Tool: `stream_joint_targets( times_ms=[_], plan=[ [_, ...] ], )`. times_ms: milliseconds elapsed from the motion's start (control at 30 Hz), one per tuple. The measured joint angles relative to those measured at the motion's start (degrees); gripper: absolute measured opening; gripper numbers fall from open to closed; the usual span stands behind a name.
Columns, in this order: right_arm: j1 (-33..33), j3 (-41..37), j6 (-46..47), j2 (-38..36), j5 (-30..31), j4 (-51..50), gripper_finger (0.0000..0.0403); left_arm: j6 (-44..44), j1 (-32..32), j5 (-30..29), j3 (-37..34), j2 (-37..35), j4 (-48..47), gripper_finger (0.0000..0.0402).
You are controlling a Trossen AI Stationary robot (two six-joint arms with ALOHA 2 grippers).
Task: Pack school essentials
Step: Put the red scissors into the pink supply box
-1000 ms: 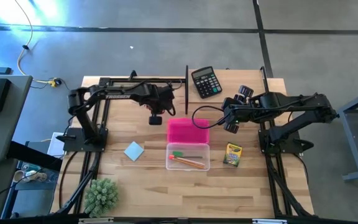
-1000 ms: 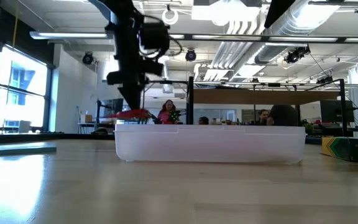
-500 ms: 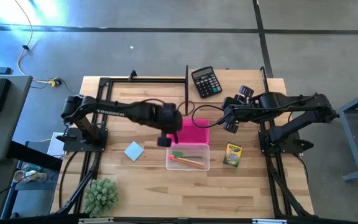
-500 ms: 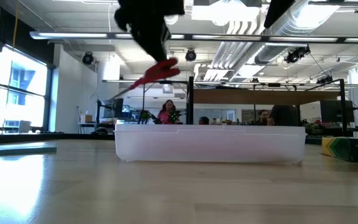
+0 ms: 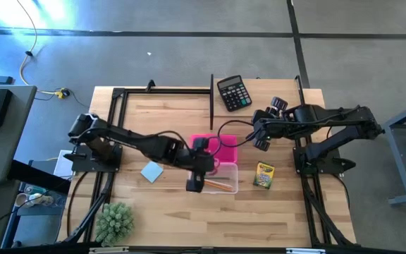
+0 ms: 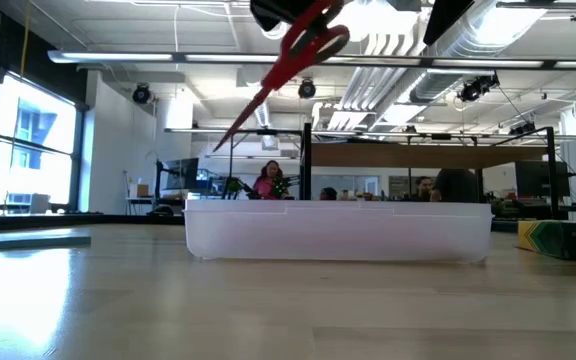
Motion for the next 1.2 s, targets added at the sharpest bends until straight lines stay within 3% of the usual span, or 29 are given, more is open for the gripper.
stream_joint_targets(
  times_ms=[500, 1200],
  plan=[
    [0.0, 0.0, 0.02, 0.0, 0.0, 0.32, 0.0169, -5.86, -2.3, 3.02, 0.0, 5.13, 7.79, 0.0007],
    [0.0, 0.0, 1.15, 0.0, -0.09, 0.4, 0.0169, -5.25, -0.97, 5.61, -0.02, 9.68, 5.52, 0.001]
  ],
)
